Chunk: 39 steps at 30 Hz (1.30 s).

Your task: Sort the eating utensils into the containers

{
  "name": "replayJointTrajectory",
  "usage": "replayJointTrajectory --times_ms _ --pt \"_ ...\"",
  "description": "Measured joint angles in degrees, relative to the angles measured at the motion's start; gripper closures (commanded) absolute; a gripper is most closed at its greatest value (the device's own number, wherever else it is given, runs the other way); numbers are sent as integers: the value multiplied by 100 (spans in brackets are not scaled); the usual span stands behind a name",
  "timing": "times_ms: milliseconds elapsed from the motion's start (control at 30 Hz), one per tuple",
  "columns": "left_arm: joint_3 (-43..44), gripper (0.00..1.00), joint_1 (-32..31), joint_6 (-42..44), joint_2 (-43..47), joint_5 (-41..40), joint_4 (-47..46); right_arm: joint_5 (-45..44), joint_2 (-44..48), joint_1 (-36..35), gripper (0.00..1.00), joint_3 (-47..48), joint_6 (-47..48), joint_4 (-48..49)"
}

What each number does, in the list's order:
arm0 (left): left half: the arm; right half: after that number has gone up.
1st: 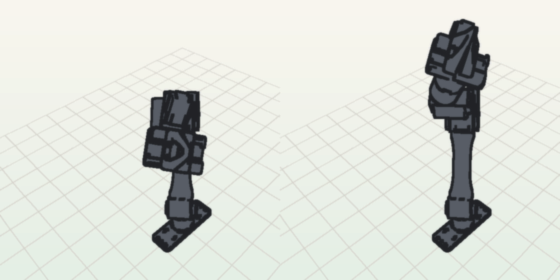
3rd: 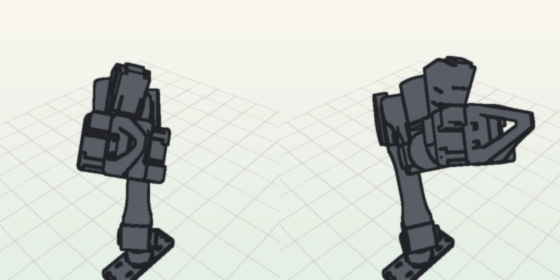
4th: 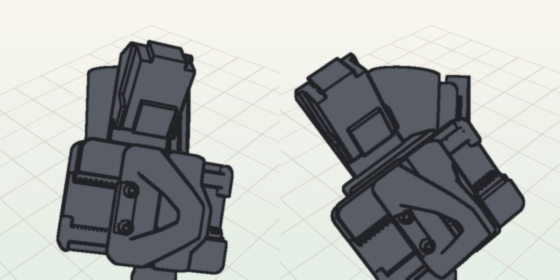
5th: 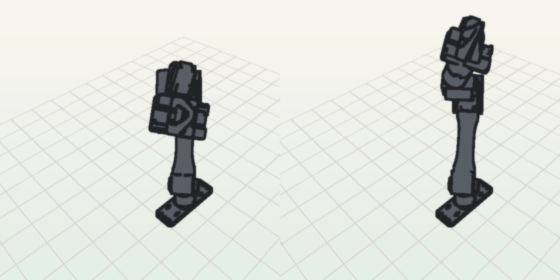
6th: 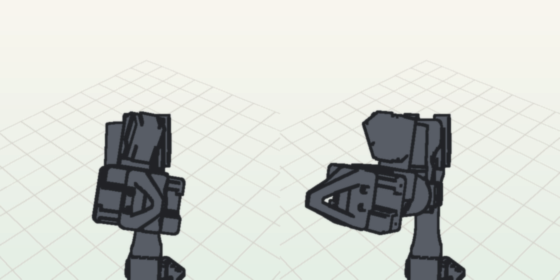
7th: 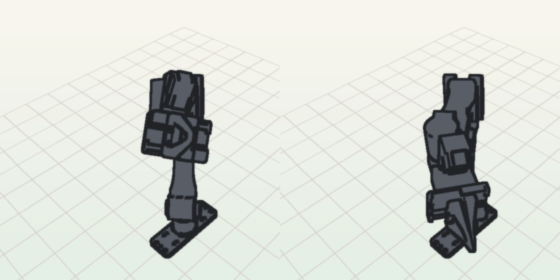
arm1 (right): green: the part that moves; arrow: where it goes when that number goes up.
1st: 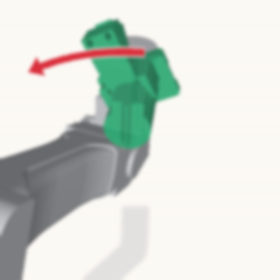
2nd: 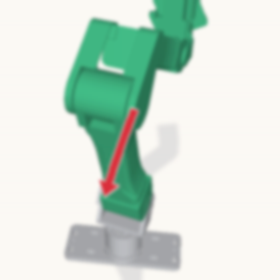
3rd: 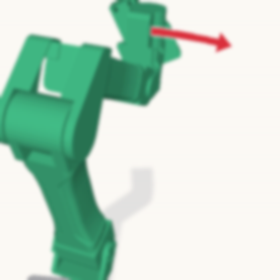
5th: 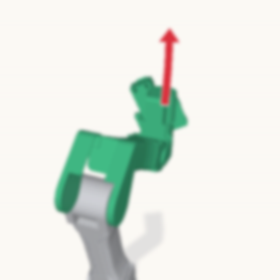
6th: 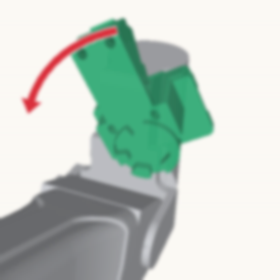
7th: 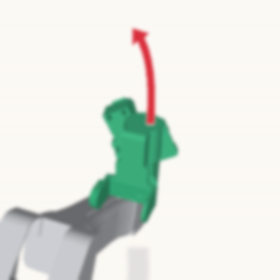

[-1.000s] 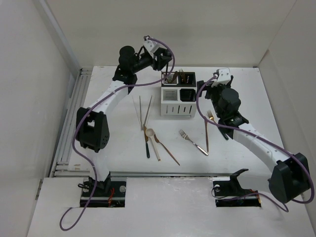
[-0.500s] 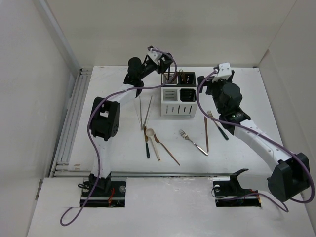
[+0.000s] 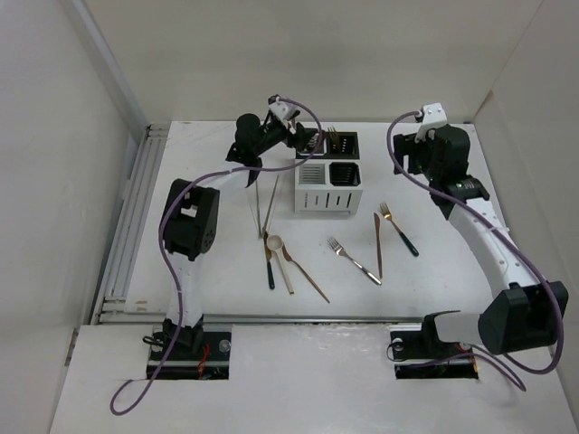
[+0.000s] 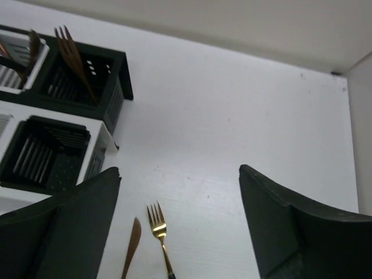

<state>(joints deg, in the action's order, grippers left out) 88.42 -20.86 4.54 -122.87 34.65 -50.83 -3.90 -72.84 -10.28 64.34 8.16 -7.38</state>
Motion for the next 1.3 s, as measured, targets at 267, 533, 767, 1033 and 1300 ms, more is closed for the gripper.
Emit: replayJointTrajectory --times_ms 267,533,767,1033,1300 --pt "-295 21 304 -48 1368 -83 975 605 -1272 507 58 310 -138 -1464" --pt "-1467 19 772 111 3539 -415 1829 748 -2212 721 37 -31 -409 -2393" --pt "-3053 15 1126 304 4986 -710 2284 256 -2684 721 43 411 -568 -3158" --pt "-3934 14 1298 402 5611 -1073 2308 59 -2844 715 46 269 -669 -3766" --pt "-4116 13 1298 452 5643 -1123 2109 -57 -3012 568 59 267 -695 -3853"
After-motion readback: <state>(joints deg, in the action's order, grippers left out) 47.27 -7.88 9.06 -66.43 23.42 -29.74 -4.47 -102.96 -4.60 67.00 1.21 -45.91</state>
